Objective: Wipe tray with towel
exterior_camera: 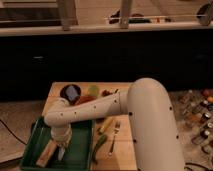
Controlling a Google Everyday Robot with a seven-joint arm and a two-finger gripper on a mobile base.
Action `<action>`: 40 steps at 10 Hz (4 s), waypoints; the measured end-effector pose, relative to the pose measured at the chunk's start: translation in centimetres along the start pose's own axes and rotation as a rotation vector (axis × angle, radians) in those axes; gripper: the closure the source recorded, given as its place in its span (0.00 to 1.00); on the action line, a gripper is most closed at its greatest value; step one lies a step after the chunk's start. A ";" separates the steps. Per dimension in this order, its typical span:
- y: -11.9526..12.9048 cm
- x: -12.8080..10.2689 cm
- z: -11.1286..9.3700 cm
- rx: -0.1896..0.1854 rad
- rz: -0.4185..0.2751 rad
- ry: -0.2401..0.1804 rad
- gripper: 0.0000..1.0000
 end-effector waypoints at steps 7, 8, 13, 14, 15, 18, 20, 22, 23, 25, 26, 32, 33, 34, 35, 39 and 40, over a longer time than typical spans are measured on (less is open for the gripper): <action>6.0 2.3 -2.2 0.043 0.144 0.054 1.00; 6.2 3.3 -3.0 0.037 0.152 0.070 1.00; 3.3 7.2 -4.2 0.011 0.097 0.100 1.00; 2.2 7.4 -3.9 0.008 0.069 0.094 1.00; 1.3 7.3 -3.7 0.007 0.043 0.088 1.00; -1.0 5.1 -2.5 -0.003 -0.062 0.051 1.00; -0.4 3.4 -1.7 -0.004 -0.076 0.024 1.00; 1.6 2.9 -1.5 -0.002 -0.034 0.014 1.00; 3.1 3.1 -1.8 -0.003 0.000 0.019 1.00; 4.2 4.0 -2.4 -0.003 0.040 0.036 1.00; 4.3 4.9 -2.8 -0.003 0.055 0.049 1.00; 2.7 7.9 -4.4 0.010 0.032 0.095 1.00; 2.2 8.1 -4.4 0.013 0.019 0.096 1.00; 2.2 8.1 -4.4 0.014 0.016 0.097 1.00; 2.3 8.1 -4.4 0.014 0.017 0.097 1.00; 2.2 8.1 -4.4 0.014 0.016 0.097 1.00; 2.2 8.1 -4.4 0.014 0.016 0.097 1.00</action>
